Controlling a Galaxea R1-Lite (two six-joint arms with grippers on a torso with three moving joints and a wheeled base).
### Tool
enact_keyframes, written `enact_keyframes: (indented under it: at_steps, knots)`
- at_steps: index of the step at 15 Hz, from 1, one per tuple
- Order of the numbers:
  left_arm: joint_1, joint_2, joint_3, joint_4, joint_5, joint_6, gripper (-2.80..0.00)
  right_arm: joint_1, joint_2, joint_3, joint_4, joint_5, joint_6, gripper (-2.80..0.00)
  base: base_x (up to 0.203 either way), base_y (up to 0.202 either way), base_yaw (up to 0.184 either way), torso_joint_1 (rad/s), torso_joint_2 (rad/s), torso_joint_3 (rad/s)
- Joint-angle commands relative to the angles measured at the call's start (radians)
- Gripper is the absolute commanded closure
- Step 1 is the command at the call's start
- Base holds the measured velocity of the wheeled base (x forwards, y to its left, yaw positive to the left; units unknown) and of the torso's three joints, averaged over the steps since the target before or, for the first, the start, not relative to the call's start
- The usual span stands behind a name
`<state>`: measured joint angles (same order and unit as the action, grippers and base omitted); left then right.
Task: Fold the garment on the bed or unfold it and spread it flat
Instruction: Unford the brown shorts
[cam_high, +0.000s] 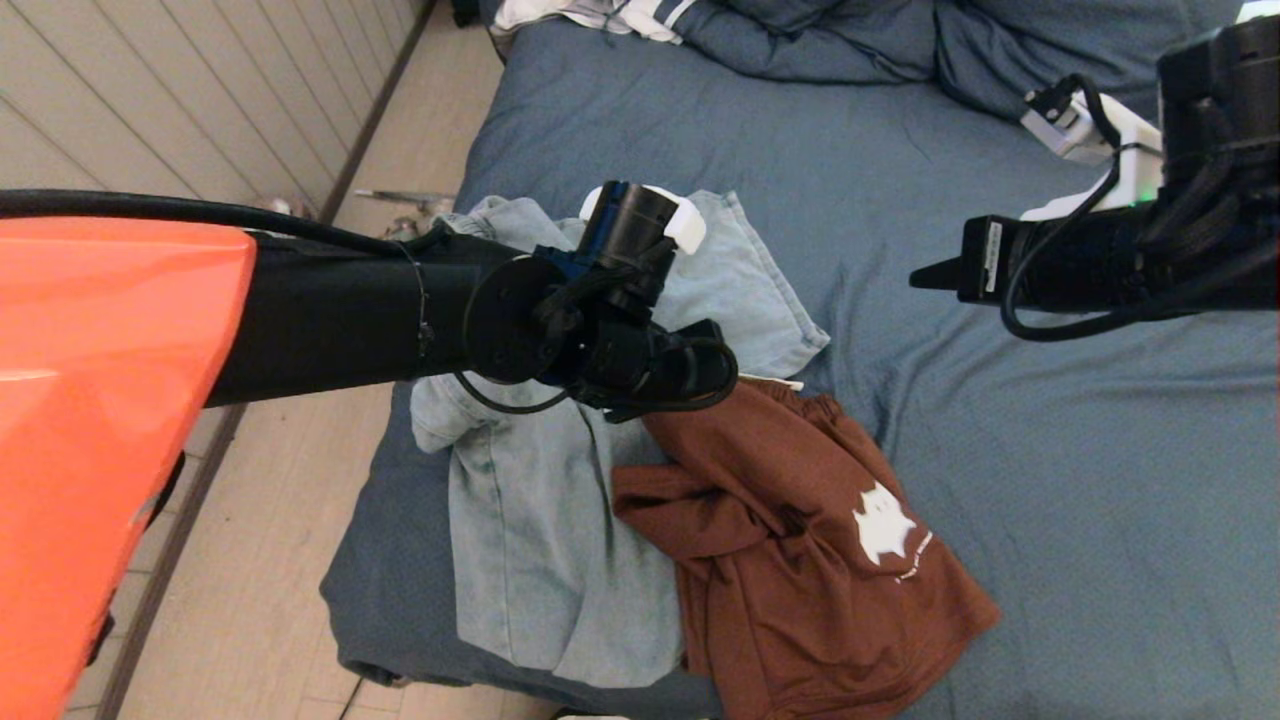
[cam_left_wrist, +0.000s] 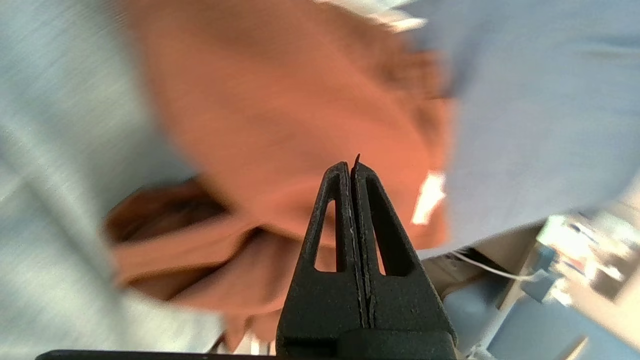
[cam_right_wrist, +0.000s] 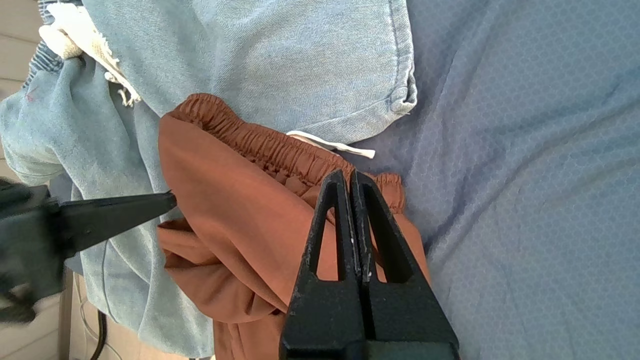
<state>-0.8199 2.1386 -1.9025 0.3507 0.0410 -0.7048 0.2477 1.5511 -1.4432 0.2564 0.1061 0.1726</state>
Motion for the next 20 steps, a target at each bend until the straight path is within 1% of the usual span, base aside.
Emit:
enact_keyframes:
  at_steps: [1,2,3,8,12,16,17,20]
  knots:
    - [0.004,0.061,-0.04,0.016,0.134,-0.011,-2.8,0.002,-0.005,0.007,0.001,0.001,0.001,0.0,0.0,0.0,0.0,0.0,0.0,0.0]
    - [0.004,0.072,-0.04,-0.018,0.201,-0.009,-2.8,0.006,-0.004,0.01,0.001,0.001,0.001,0.0,0.0,0.0,0.0,0.0,0.0,0.0]
    - [0.004,0.075,-0.04,-0.025,0.208,-0.01,-2.8,0.01,-0.005,0.017,0.001,0.001,0.001,0.0,0.0,0.0,0.0,0.0,0.0,0.0]
    - [0.02,0.087,-0.04,-0.076,0.223,-0.018,-2.8,0.015,-0.008,0.066,0.0,0.008,0.002,0.0,0.0,0.0,0.0,0.0,0.0,0.0]
    - [0.021,0.109,-0.038,-0.094,0.223,-0.013,-2.8,0.001,-0.013,0.086,-0.002,0.072,0.002,0.0,0.0,0.0,0.0,0.0,0.0,0.0]
    - [0.021,0.149,-0.04,-0.1,0.223,-0.01,-2.8,0.001,-0.005,0.095,-0.014,0.088,0.004,0.0,0.0,0.0,0.0,0.0,0.0,0.0]
    - [0.021,0.152,-0.039,-0.106,0.224,-0.011,0.0,0.0,-0.005,0.104,-0.035,0.092,0.004,0.0,0.0,0.0,0.0,0.0,0.0,0.0]
    - [0.021,0.15,-0.039,-0.112,0.235,-0.01,0.0,-0.001,-0.002,0.13,-0.105,0.1,0.007,0.0,0.0,0.0,0.0,0.0,0.0,0.0]
